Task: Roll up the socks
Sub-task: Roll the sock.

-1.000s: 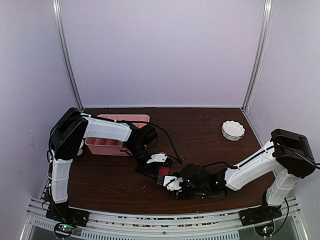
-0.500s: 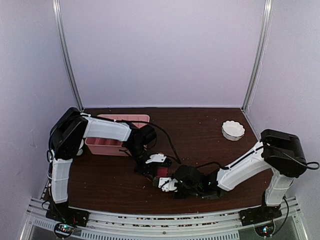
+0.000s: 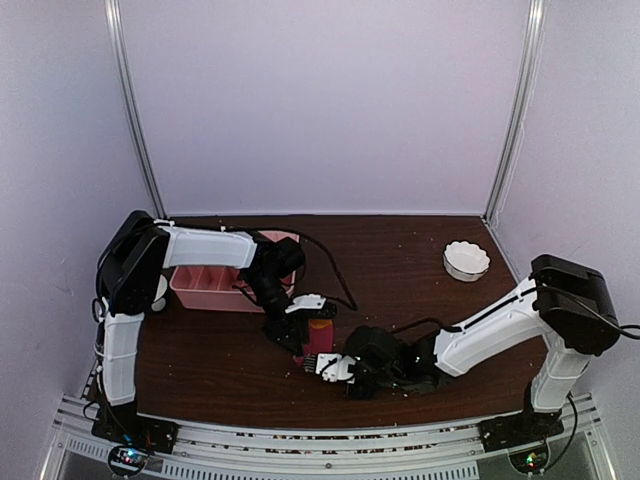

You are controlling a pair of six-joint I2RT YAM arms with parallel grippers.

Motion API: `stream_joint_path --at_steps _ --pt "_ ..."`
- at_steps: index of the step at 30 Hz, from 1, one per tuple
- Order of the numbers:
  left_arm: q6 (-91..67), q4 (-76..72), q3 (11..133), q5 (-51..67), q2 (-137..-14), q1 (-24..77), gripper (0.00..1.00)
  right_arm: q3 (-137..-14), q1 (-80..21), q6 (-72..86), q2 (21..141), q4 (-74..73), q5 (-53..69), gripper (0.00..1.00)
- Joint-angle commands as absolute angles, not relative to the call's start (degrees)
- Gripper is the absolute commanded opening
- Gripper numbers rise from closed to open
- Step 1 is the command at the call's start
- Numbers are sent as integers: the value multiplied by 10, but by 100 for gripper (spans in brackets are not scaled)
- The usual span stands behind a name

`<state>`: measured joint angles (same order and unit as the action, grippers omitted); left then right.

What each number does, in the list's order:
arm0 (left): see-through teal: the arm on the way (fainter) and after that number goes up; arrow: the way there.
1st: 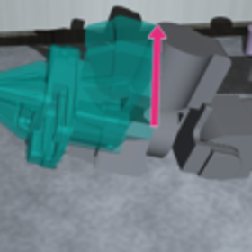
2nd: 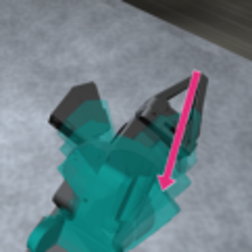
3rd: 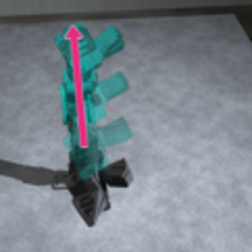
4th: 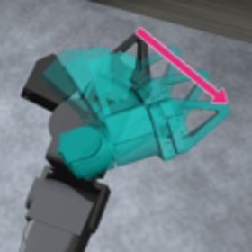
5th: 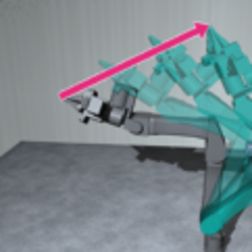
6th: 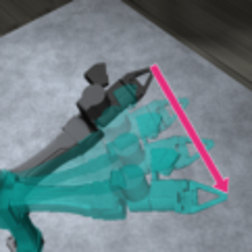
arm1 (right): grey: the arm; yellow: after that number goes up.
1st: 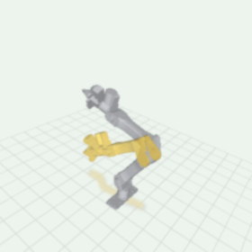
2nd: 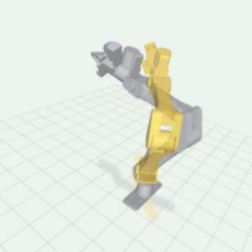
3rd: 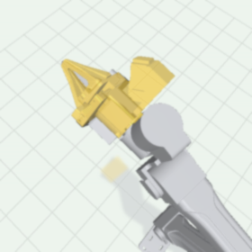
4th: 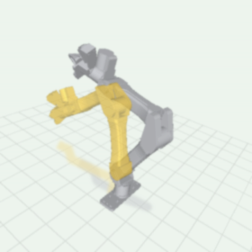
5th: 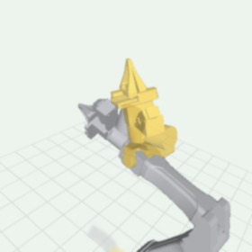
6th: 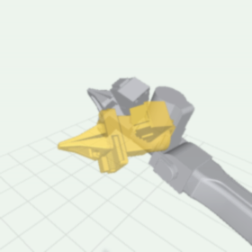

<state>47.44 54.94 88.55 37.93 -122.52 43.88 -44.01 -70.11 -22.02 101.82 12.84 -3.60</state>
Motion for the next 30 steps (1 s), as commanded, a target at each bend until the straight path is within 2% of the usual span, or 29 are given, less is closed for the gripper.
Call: stream_joint_path --at_steps 1,14,26,30 --pt "453 557 910 393 -1222 431 46 -447 -702 -188 1016 48 13 0" --pt "409 508 968 347 -1284 433 40 -487 -681 -158 1017 6 21 0" --pt "427 512 987 357 -1315 447 40 -535 -641 -152 1057 -68 129 0" --pt "442 546 1027 369 -1329 457 40 -555 -626 -136 1069 -106 178 0"
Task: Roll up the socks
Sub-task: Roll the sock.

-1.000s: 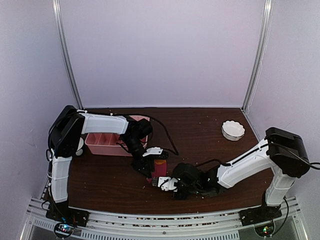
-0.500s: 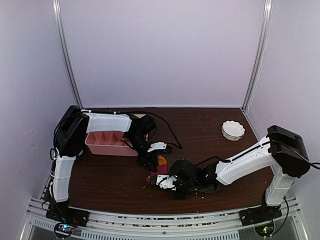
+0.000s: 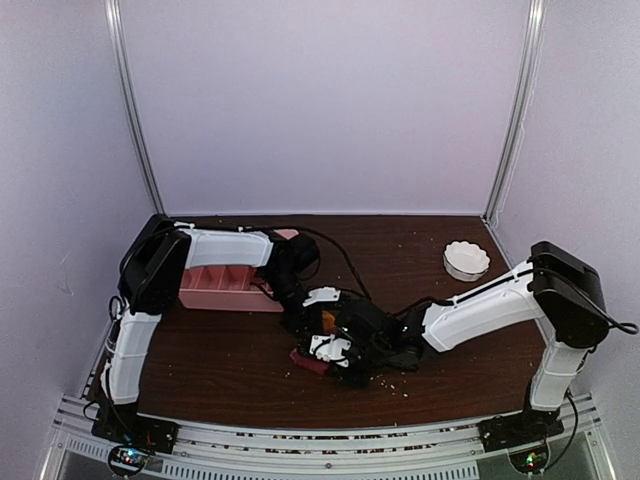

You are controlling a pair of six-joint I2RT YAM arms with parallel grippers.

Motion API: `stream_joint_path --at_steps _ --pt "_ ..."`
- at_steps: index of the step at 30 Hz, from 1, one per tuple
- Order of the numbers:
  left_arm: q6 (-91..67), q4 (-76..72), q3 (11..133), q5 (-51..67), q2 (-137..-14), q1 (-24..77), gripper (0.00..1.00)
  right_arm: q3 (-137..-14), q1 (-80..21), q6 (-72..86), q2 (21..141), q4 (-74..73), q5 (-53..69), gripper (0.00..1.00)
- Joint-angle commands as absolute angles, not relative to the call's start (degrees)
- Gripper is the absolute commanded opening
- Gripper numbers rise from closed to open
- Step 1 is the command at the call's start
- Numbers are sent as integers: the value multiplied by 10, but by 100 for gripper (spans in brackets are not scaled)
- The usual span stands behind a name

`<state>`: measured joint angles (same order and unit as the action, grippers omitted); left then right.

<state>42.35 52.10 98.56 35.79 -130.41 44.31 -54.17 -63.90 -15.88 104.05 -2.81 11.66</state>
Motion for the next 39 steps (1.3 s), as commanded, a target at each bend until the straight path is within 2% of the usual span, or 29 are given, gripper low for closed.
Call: stream_joint_path --at_steps 1,8,21,26,32,39 --pt "440 553 1037 374 -1331 457 40 -561 -620 -127 1075 -118 186 0" --pt "421 550 1062 383 -1287 437 42 -560 -576 -71 1099 -170 240 0" --pt "410 544 1066 372 -1249 420 45 -535 -536 78 1131 -159 312 0" --pt "403 498 976 361 -1172 400 43 -547 -522 101 1136 -159 333 0" --pt "398 421 795 354 -1060 392 40 -577 -513 120 1158 -167 352 0" --pt "403 394 717 376 -1046 417 33 -600 -509 151 1194 -167 377 0"
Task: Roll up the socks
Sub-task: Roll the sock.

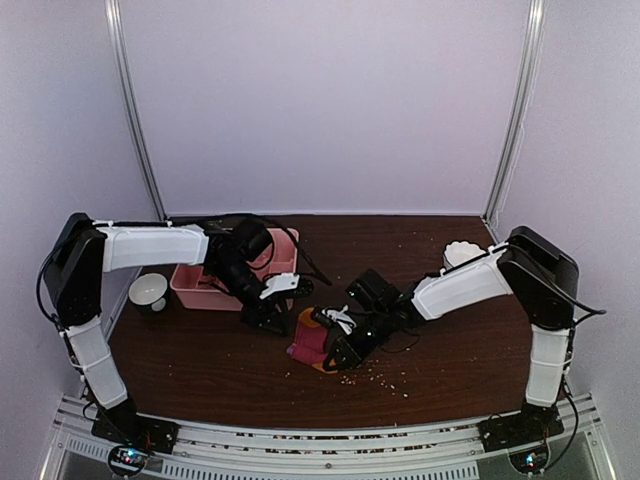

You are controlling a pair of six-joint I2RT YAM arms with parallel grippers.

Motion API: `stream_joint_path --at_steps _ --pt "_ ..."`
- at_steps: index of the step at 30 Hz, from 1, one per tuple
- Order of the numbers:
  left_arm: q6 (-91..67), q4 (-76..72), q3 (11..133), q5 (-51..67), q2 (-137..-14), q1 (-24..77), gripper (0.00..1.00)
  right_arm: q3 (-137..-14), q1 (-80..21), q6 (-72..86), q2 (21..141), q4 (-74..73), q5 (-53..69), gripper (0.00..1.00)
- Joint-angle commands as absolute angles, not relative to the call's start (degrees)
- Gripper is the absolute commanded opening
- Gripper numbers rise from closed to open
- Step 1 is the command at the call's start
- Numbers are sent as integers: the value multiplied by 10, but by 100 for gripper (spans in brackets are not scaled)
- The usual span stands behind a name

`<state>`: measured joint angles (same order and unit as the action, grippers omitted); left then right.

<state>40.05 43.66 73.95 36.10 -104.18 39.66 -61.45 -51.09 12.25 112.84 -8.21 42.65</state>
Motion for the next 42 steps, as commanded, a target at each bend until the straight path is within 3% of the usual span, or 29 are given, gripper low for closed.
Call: stream_joint_path --at_steps 1,5,9,18,23,42 --pt "402 384 712 372 -1049 425 32 -603 -509 155 1198 -167 381 0" --pt "351 322 710 341 -1070 439 25 -612 -505 172 1209 -168 389 0" --pt "297 265 706 320 -1080 437 25 -602 -502 191 1207 -148 398 0" --pt "318 292 748 268 -1142 462 25 -582 -502 239 1214 -96 447 0" --pt "305 290 763 194 -1165 479 12 -590 -500 247 1214 -97 459 0" --pt "310 313 775 271 -1164 503 10 -599 -478 348 1227 -25 478 0"
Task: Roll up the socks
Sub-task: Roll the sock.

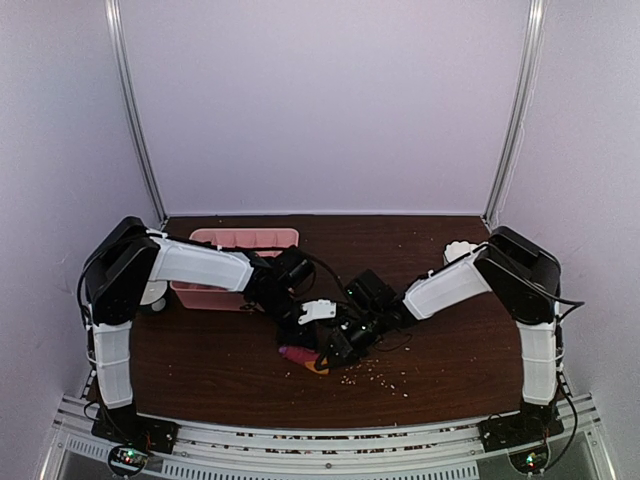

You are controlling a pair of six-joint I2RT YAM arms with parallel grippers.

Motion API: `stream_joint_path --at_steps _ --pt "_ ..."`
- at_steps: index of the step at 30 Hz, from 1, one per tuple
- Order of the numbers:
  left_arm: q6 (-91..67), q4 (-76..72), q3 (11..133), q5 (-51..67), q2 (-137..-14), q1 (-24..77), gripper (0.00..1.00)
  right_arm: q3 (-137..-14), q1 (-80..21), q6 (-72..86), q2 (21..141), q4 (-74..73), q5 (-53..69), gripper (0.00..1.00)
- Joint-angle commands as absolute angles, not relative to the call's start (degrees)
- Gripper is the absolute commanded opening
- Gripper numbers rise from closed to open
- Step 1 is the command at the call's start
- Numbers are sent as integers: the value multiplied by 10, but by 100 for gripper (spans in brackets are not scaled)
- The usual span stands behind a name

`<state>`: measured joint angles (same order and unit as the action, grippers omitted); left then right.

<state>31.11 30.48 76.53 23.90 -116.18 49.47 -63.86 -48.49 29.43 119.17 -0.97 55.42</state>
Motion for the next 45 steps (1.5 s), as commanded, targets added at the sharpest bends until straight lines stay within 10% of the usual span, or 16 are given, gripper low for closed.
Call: stream_joint_path --at_steps 1,18,45 --pt "309 313 775 283 -1163 503 10 -588 -477 359 1225 -14 474 0" --pt "339 415 818 337 -1079 458 24 -544 -476 402 1197 5 434 0" --pt "330 368 825 195 -1197 502 12 -389 -505 421 1101 104 422 0"
